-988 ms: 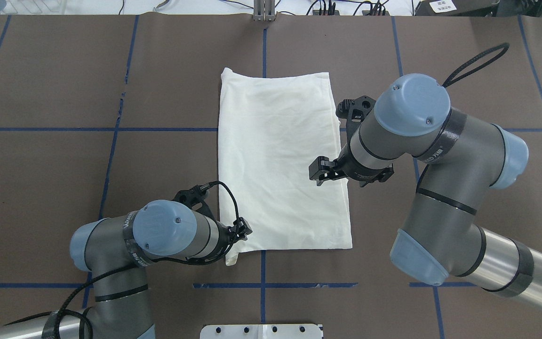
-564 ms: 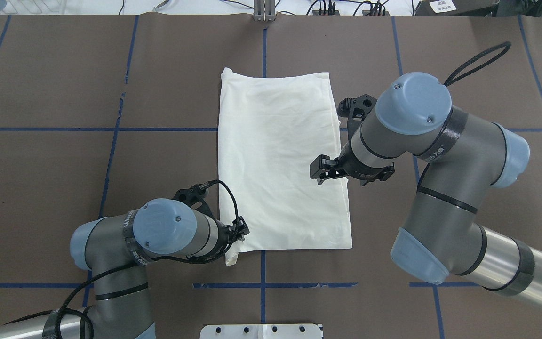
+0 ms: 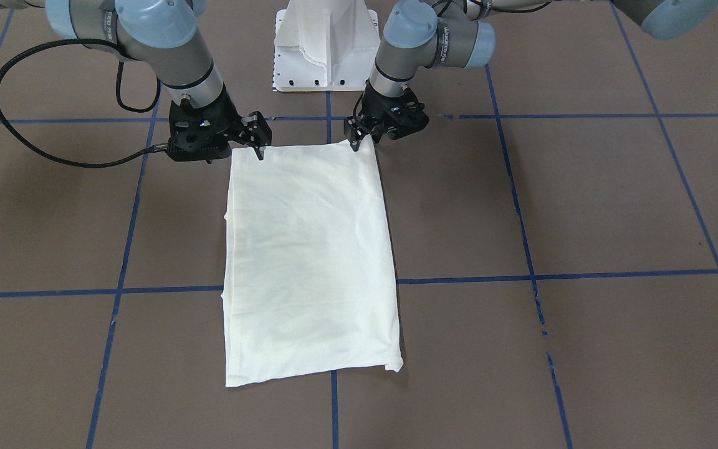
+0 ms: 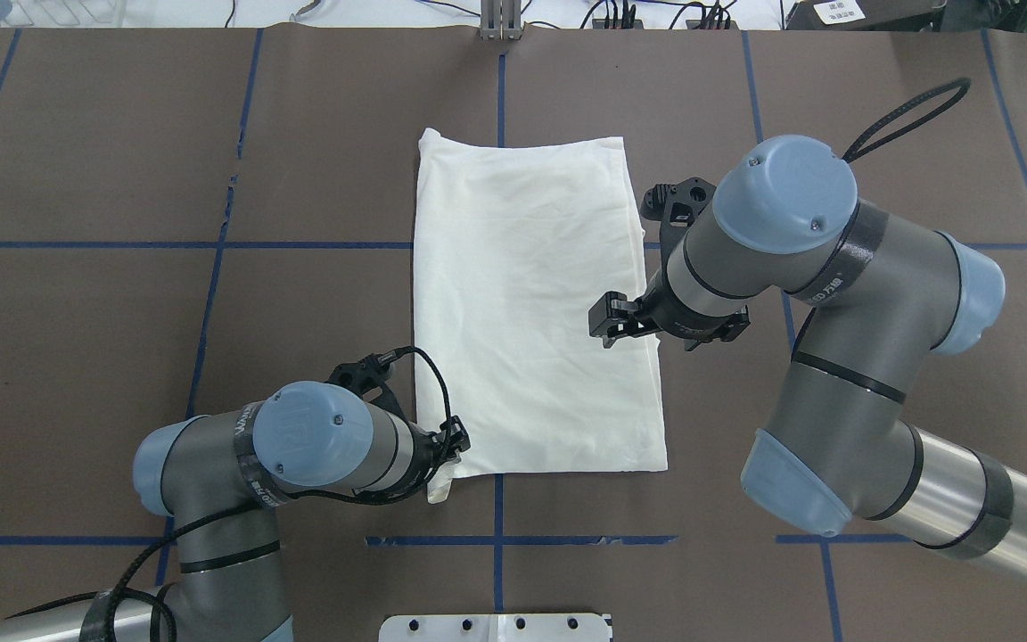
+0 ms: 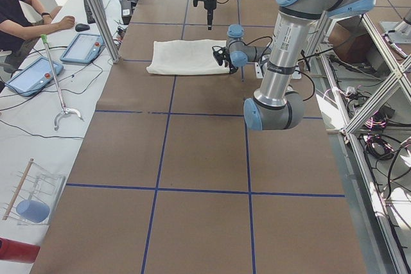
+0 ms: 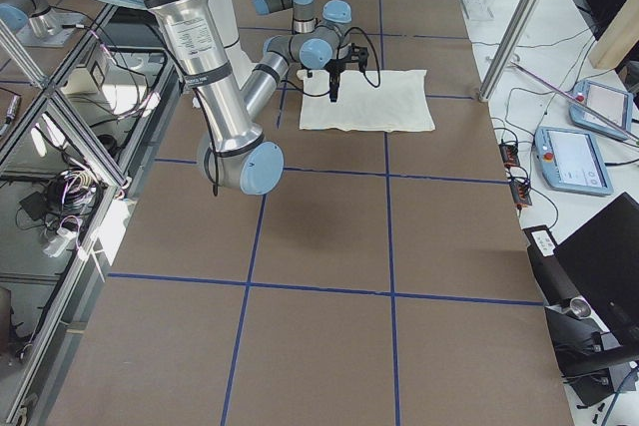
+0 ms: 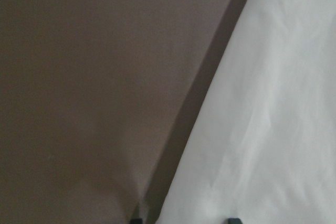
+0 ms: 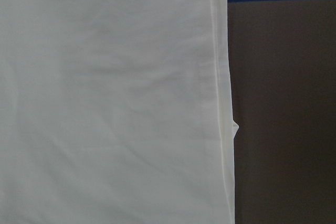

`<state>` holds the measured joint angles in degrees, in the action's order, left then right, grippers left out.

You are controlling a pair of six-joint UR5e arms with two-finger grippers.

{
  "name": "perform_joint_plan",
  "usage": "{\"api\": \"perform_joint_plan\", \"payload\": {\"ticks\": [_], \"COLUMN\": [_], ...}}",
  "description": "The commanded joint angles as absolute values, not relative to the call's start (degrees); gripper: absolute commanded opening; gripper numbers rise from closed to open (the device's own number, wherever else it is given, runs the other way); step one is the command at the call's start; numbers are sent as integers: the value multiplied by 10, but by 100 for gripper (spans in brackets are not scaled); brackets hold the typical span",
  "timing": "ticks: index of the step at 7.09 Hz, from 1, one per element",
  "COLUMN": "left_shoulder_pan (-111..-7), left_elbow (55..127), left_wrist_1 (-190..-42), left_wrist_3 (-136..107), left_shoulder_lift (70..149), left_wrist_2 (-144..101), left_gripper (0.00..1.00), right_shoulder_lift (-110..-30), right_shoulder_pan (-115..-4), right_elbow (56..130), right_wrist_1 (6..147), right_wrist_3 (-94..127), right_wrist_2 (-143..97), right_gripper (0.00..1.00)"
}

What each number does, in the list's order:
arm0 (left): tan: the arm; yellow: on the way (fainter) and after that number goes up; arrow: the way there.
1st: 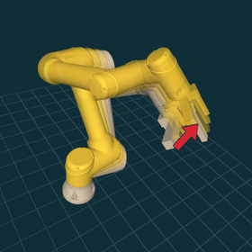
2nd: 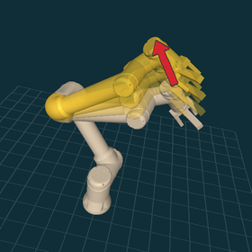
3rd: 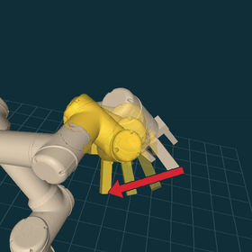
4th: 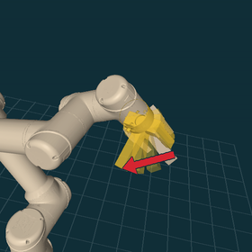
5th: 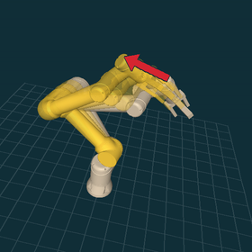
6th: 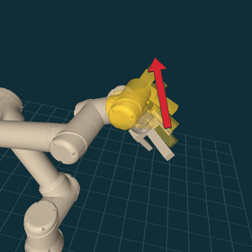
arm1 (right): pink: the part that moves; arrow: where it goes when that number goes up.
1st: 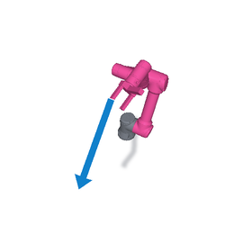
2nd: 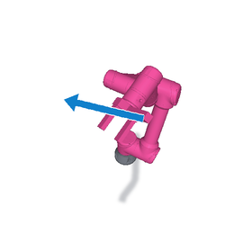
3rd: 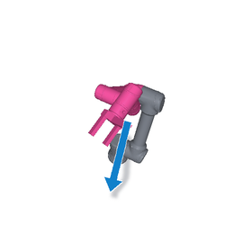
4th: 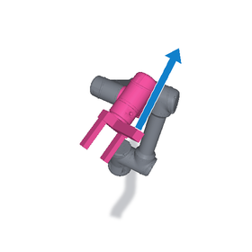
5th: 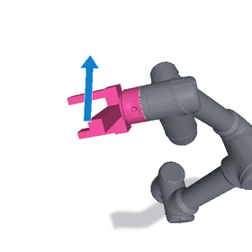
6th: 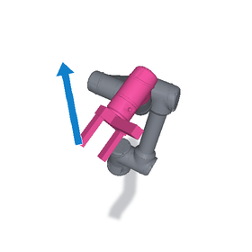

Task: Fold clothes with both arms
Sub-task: 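Move both grippers to the shirt's edge nearest the robot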

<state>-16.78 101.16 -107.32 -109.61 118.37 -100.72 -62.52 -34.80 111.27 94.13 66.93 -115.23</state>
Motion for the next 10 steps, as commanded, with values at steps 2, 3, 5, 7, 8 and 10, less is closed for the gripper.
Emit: {"api": "perform_joint_plan", "payload": {"ticks": [2, 3, 5, 7, 8, 10], "left_shoulder_pan": [-168, -168, -168, -173, -172, -171], "left_elbow": [1013, 1021, 1044, 1067, 1067, 1066], "left_wrist_1": [-1067, -1066, -1033, -1016, -1017, -1018], "left_wrist_3": [-1097, -1093, -1086, -1053, -1052, -1052], "left_shoulder_lift": [1183, 1182, 1183, 1181, 1178, 1178], "left_wrist_2": [-1008, -1012, -1012, -1012, -1012, -1012], "left_gripper": [0, 0, 0, 0, 0, 0], "right_shoulder_lift": [-625, -624, -628, -626, -633, -672], "right_shoulder_pan": [-348, -348, -335, -255, -219, -183], "right_elbow": [1114, 1114, 1117, 1119, 1120, 1114], "right_wrist_1": [941, 941, 941, 940, 902, 831], "right_wrist_3": [681, 684, 755, 940, 1034, 1128], "right_wrist_2": [-1153, -1153, -1151, -1088, -1047, -996], "right_gripper": [100, 100, 100, 100, 100, 100]}}
